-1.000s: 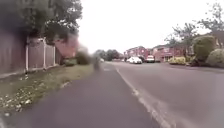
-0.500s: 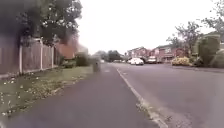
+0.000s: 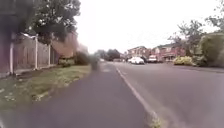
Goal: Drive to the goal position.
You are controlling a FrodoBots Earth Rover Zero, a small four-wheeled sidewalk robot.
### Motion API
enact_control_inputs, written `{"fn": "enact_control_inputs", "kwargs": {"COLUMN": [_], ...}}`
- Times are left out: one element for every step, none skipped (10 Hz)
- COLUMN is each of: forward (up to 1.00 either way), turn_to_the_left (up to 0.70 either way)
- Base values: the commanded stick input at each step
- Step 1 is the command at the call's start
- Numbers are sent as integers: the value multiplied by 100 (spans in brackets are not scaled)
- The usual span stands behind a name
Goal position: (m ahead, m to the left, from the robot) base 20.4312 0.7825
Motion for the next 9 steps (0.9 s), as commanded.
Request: {"fn": "enact_control_inputs", "kwargs": {"forward": [100,100,100,100,100,100,100,100,100], "turn_to_the_left": [0,0,0,0,0,0,0,0,0]}}
